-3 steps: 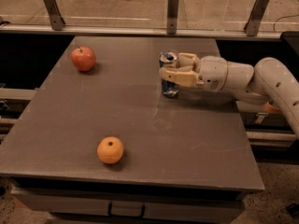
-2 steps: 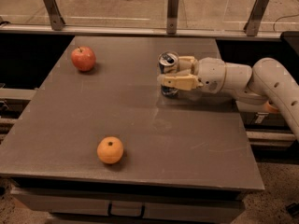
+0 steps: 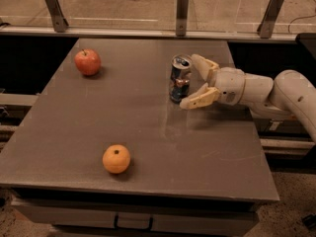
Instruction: Place redbull can upright
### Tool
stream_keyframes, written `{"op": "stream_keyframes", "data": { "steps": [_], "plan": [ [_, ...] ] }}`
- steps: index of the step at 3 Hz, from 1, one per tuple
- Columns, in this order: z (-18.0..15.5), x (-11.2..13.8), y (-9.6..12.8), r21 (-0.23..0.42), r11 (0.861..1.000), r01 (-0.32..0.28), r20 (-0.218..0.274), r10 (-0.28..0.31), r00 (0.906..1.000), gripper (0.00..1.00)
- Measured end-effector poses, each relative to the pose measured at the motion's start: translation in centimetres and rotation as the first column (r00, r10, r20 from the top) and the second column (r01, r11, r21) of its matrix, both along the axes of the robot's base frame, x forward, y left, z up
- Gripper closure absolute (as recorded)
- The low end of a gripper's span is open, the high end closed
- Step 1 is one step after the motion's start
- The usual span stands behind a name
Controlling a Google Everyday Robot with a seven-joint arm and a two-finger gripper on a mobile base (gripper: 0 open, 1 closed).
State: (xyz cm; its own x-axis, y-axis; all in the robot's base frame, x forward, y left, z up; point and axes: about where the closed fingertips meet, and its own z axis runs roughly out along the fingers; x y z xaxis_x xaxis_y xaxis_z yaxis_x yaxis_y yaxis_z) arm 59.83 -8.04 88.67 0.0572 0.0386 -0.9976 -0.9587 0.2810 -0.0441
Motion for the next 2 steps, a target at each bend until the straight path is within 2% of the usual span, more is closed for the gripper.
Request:
{"op": "stream_keyframes", "data": {
  "steps": [1,2],
  "plan": [
    [-0.2,0.1,-1.3,-0.026,0.999,0.030,-0.010,-0.030,0.9995,0.00],
    [2.7,-0.4,-6.5,-0.129,0.985,0.117,0.014,-0.116,0.9931,0.00]
  ]
}}
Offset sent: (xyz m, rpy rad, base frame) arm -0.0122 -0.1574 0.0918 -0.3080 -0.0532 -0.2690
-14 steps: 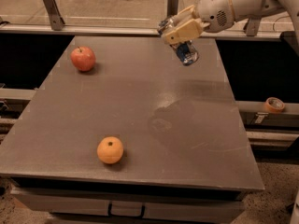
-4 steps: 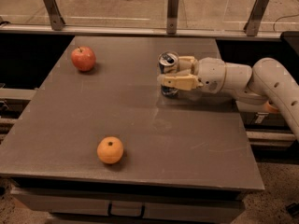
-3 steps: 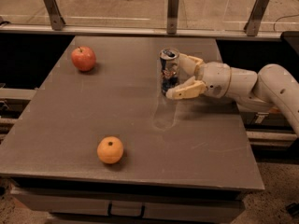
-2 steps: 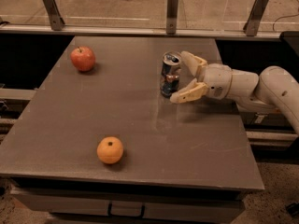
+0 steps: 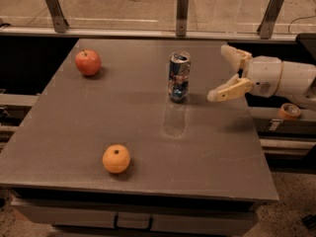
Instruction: Place redbull can upright
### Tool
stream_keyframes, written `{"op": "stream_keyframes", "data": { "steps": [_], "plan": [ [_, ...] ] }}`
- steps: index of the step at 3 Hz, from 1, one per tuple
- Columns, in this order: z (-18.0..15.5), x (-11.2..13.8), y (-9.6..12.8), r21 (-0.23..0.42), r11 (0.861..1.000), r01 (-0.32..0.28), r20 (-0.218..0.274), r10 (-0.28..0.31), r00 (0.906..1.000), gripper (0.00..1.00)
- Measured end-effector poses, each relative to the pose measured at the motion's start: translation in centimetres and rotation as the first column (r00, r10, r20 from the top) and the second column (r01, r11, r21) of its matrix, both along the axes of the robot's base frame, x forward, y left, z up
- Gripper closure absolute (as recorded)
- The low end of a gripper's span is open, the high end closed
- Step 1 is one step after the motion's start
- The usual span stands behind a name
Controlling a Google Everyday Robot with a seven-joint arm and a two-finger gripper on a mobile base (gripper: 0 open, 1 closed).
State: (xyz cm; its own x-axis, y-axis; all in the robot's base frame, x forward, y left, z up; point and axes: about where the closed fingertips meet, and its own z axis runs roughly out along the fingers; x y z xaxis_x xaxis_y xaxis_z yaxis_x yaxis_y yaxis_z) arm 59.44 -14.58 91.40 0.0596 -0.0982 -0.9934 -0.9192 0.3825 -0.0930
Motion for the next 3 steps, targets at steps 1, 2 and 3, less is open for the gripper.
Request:
{"op": "stream_keyframes", "data": {
  "steps": [1,2,3],
  "plan": [
    [7.7,-1.5,-7.3,-0.177,0.973,0.148,0.104,-0.131,0.9859,0.00],
    [16.4,-3.8,-11.1,-0.275,0.918,0.287,0.251,-0.220,0.9428,0.00],
    [18.3,-4.2,-11.4,-0.273,0.911,0.308,0.284,-0.229,0.9310,0.00]
  ]
}}
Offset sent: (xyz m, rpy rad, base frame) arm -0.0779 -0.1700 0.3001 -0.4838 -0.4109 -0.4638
